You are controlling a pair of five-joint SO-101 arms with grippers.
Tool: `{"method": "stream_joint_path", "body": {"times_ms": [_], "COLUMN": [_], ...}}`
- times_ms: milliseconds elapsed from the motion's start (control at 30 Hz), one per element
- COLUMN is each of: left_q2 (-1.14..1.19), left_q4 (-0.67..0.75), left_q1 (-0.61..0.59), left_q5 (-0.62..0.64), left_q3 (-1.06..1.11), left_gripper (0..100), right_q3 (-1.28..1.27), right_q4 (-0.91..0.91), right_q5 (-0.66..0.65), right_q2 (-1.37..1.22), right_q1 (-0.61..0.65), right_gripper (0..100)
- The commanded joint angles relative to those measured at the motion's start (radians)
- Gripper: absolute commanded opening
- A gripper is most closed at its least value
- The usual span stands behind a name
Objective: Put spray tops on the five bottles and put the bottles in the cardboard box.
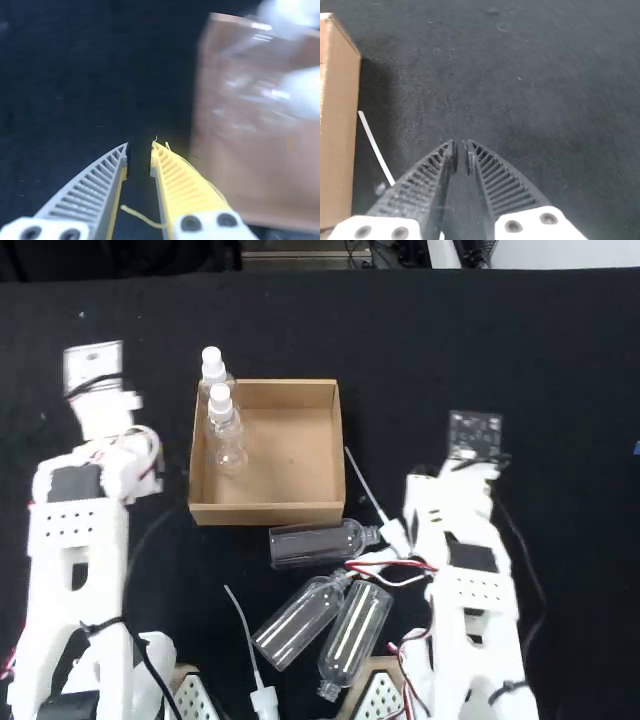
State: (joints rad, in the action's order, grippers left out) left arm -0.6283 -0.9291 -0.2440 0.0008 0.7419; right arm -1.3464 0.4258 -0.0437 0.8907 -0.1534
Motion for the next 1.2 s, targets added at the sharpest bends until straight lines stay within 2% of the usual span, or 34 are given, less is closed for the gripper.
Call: {"method": "stream_joint_path", "body": {"times_ms": [0, 100, 267, 367, 500, 600, 700, 800, 1000, 1167], "left_q2": [-0.021, -0.032, -0.031, -0.023, -0.021, -0.021, -0.021, -0.021, -0.021, -0.021], "left_q4": [0.172, 0.301, 0.413, 0.462, 0.566, 0.661, 0.738, 0.758, 0.763, 0.763], "left_q1": [-0.062, -0.079, -0.128, -0.157, -0.168, -0.168, -0.165, -0.16, -0.159, -0.159], "left_q5": [-0.014, -0.014, -0.014, 0.015, 0.158, 0.212, 0.212, 0.212, 0.212, 0.212], "left_q3": [0.114, 0.232, 0.312, 0.346, 0.415, 0.464, 0.509, 0.521, 0.524, 0.522], "left_gripper": [6, 6, 6, 6, 6, 6, 6, 6, 6, 6], "right_q3": [0.102, 0.15, 0.162, 0.156, 0.157, 0.163, 0.18, 0.226, 0.361, 0.44], "right_q4": [0.181, 0.302, 0.279, 0.172, -0.031, -0.221, -0.404, -0.483, -0.5, -0.5], "right_q5": [-0.003, -0.003, 0.006, 0.006, 0.006, 0.006, 0.006, 0.006, 0.006, 0.005], "right_q2": [0.153, 0.257, 0.309, 0.259, 0.09, -0.085, -0.282, -0.461, -0.708, -0.803], "right_q1": [0.052, 0.18, 0.451, 0.535, 0.632, 0.712, 0.73, 0.73, 0.73, 0.73], "right_gripper": [1.1, 1.1, 1.1, 1.1, 1.1, 1.1, 1.1, 1.1, 1.1, 1.1]}}
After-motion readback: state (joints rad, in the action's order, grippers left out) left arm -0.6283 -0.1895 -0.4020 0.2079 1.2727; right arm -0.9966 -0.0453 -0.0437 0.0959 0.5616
